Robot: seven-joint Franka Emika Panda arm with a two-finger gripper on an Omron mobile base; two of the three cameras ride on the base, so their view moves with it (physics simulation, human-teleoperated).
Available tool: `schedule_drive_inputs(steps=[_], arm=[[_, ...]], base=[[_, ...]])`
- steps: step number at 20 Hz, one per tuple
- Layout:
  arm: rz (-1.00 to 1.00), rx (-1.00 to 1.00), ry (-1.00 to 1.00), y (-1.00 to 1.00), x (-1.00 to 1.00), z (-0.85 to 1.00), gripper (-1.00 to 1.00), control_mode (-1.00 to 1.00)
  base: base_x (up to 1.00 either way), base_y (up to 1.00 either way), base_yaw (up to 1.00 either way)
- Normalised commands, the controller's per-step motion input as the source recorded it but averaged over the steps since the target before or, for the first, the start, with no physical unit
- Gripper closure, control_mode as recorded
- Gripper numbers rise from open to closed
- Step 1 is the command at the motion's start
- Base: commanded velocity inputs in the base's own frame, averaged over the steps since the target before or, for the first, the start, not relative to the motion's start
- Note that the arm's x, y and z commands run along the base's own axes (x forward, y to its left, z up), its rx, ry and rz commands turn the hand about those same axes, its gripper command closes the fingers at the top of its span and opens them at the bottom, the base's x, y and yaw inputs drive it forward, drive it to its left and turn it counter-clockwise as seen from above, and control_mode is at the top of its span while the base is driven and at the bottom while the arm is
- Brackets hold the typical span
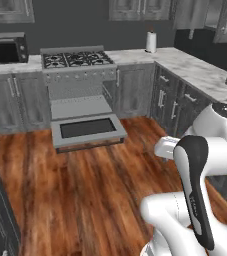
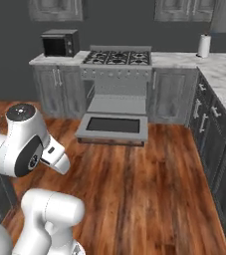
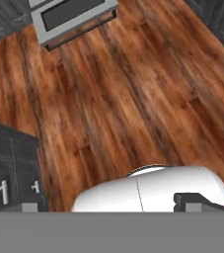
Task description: Move the bowls from the cabinet to the plates on the dining table.
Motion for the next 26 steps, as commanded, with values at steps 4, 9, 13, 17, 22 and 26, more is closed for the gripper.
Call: schedule_drive_inputs(steps=[4,9,13,17,22,26], arm=[[0.00,0.00,0.00,0.00,0.00,0.00,-1.00,1.00],[0.00,0.00,0.00,0.00,0.00,0.00,-1.00,1.00],[0.00,0.00,0.00,0.00,0.00,0.00,-1.00,1.00],[0.00,0.00,0.00,0.00,0.00,0.00,-1.00,1.00],[0.00,0.00,0.00,0.00,0.00,0.00,-1.00,1.00],[0.00,0.00,0.00,0.00,0.00,0.00,-1.00,1.00]], base=[[0.00,0.00,-0.45],[0.00,0.00,-0.45],[0.00,0.00,-0.45],[0.00,0.00,-0.45],[0.00,0.00,-0.44],[0.00,0.00,-0.44]])
